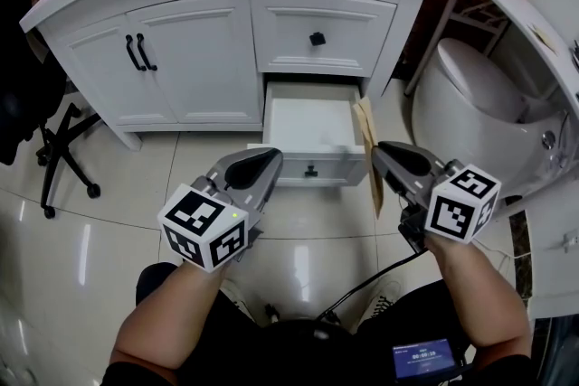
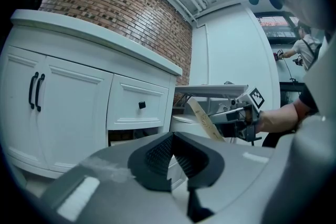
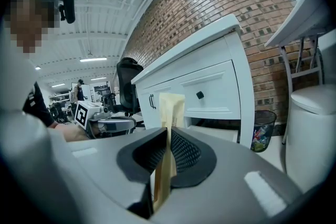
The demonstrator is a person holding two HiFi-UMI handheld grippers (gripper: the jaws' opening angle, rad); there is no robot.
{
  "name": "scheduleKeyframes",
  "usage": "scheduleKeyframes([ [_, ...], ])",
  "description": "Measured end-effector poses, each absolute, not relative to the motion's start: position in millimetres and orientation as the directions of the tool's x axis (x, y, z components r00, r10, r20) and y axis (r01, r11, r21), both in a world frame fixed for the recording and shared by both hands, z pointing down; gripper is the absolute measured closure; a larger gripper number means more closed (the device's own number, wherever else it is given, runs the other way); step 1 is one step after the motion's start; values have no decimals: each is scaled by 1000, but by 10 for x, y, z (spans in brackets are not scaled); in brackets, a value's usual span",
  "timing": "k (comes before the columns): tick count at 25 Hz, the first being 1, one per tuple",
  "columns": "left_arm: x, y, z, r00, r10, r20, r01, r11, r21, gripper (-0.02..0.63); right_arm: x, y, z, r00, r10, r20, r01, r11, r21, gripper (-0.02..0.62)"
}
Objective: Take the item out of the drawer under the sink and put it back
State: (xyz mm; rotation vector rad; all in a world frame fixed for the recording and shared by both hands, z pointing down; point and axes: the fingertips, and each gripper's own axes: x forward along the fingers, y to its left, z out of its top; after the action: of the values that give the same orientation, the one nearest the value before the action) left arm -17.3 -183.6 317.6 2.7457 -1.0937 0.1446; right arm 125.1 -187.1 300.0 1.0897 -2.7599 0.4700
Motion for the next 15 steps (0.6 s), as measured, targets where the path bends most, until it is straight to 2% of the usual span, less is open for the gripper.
scheduleKeyframes([
  [15, -91, -1891, 3263, 742, -648, 170, -670, -727, 151, 600, 862, -2653, 2608, -712, -632, 305, -664, 748, -2, 569],
])
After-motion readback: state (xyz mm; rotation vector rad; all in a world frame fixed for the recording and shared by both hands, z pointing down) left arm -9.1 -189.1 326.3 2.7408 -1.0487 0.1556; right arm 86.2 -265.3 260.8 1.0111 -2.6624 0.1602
